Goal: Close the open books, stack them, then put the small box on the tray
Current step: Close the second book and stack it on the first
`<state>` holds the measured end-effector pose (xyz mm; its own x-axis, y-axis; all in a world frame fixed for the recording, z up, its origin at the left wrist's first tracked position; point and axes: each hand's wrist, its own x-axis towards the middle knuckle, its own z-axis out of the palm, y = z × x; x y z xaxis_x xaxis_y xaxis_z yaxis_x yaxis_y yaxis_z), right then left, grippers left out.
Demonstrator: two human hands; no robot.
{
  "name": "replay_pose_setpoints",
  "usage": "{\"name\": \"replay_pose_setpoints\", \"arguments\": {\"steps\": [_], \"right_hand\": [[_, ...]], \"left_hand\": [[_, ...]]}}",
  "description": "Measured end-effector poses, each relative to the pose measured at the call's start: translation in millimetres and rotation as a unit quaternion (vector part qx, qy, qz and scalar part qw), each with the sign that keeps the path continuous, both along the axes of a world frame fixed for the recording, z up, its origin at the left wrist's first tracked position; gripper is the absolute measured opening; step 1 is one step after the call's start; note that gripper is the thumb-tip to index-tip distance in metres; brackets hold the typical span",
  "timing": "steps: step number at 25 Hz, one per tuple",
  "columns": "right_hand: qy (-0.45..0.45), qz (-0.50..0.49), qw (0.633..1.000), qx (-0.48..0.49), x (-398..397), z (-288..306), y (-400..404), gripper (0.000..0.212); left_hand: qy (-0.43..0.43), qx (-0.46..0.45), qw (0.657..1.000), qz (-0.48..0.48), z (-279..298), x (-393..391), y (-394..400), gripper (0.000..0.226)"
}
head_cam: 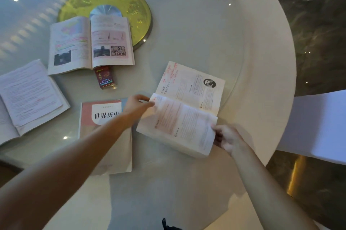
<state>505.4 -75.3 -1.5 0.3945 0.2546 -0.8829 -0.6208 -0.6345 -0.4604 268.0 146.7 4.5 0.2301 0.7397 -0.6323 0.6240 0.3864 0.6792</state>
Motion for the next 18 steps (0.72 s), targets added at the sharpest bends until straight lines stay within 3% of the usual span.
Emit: {"name": "replay_pose_setpoints", "arguments": {"steps": [2,4,8,11,14,16,18], "right_hand": [[0.074,-0.019,0.997,0.022,-18.6,3.8,-5.7,0.009],[0.116,-0.062,0.99,0.05,-36.5,4.8,-9.0,0.013],[0.177,-0.149,0.969,0.08,-86.1,7.7,-8.9,0.018],[0.22,-0.192,0.951,0.101,-126.9,11.0,-7.3,0.018],[0.223,-0.195,0.949,0.106,-176.1,14.0,-2.6,0.016],[0.224,-0.179,0.953,0.1,-203.6,12.3,0.0,0.013],[0.225,-0.15,0.959,0.085,-225.2,10.0,2.3,0.01]], "left_hand": [[0.057,-0.034,0.993,-0.093,8.6,-21.3,10.5,0.017],[0.055,-0.046,0.99,-0.119,11.9,-36.6,14.2,0.026],[-0.089,0.067,0.994,0.021,26.9,-64.1,19.6,0.046],[-0.1,0.092,0.984,0.115,31.0,-91.5,6.7,0.054],[-0.097,-0.02,0.98,0.17,25.5,-123.2,-32.4,0.072],[-0.137,-0.115,0.972,0.15,15.8,-134.1,-60.0,0.069],[-0.185,-0.099,0.967,0.145,4.1,-144.4,-76.9,0.055]]}}
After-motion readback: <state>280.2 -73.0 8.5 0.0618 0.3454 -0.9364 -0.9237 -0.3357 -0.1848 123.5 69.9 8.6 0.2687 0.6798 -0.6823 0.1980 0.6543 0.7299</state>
